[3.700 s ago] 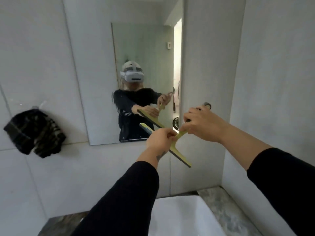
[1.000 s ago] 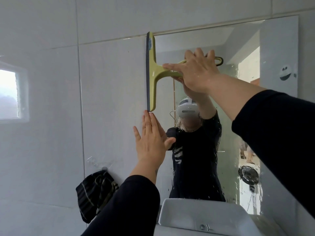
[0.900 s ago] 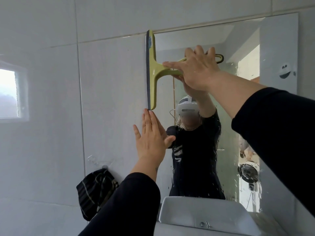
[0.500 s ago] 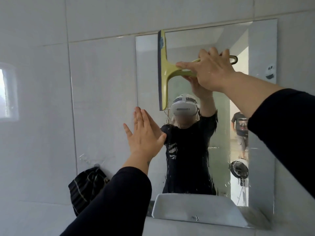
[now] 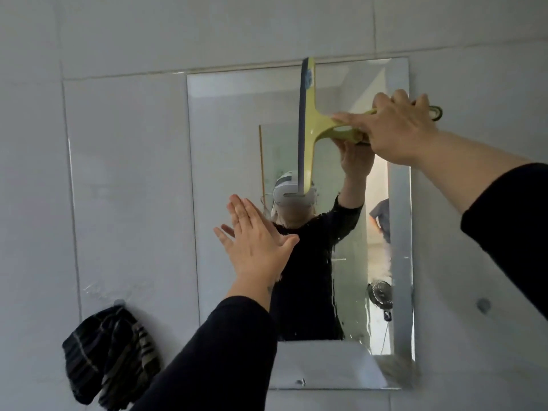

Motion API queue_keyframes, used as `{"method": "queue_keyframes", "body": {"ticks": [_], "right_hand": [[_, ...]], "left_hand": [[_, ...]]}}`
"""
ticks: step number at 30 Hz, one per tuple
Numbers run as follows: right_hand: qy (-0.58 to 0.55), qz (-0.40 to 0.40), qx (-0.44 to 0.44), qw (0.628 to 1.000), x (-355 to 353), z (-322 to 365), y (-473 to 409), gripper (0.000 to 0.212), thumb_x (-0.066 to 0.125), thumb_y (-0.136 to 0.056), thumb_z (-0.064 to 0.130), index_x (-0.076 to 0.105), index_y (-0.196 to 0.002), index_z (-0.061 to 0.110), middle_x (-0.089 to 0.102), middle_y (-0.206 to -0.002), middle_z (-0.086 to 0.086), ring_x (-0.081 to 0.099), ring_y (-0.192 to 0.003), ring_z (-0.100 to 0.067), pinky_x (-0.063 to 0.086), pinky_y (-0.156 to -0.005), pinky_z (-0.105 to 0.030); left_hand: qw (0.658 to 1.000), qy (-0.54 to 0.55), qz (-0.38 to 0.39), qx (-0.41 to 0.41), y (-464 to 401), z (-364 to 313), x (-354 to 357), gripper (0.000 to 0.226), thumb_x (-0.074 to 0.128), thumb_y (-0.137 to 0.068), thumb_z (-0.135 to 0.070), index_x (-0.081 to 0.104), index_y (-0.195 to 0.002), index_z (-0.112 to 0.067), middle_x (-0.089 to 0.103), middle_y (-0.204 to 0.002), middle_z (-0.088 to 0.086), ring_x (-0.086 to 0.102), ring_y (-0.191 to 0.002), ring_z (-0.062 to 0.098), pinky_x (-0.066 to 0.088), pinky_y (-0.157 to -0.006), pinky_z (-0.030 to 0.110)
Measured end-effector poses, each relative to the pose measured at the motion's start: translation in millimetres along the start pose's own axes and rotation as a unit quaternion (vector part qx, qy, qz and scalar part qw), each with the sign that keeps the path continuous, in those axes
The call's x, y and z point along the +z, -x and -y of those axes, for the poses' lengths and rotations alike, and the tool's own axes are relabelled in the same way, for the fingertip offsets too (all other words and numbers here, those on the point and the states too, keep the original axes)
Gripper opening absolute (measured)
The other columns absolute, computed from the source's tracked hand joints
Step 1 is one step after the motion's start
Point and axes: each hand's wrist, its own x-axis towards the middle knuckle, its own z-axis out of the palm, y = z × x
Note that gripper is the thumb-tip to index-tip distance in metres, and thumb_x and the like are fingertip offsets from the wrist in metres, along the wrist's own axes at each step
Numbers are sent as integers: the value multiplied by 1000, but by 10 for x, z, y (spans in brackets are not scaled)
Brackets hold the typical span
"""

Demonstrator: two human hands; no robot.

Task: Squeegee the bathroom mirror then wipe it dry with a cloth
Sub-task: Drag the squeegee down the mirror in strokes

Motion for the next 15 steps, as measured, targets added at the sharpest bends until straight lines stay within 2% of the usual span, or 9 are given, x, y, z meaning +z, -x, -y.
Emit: {"method": "queue_keyframes", "body": {"ticks": [9, 15], "right_hand": [[24, 38, 75, 996, -1, -680, 299, 59, 32, -101, 22, 14, -144, 59, 46, -118, -18, 41, -110, -37, 33, -91, -48], [-33, 70, 102, 992, -22, -629, 508, 58, 30, -100, 24, 14, -145, 56, 50, -121, -17, 49, -109, -40, 39, -88, -48]], "left_hand": [[1000, 0, 3, -11, -13, -49, 26, 123, 49, -76, -76, -23, -147, -5, -33, -155, 8, -28, -144, 21, -9, -116, 58], [1000, -7, 12, -16, 1, -66, -10, 125, 49, -75, -77, -24, -147, -6, -32, -156, 7, -27, -144, 21, -7, -116, 58]]}}
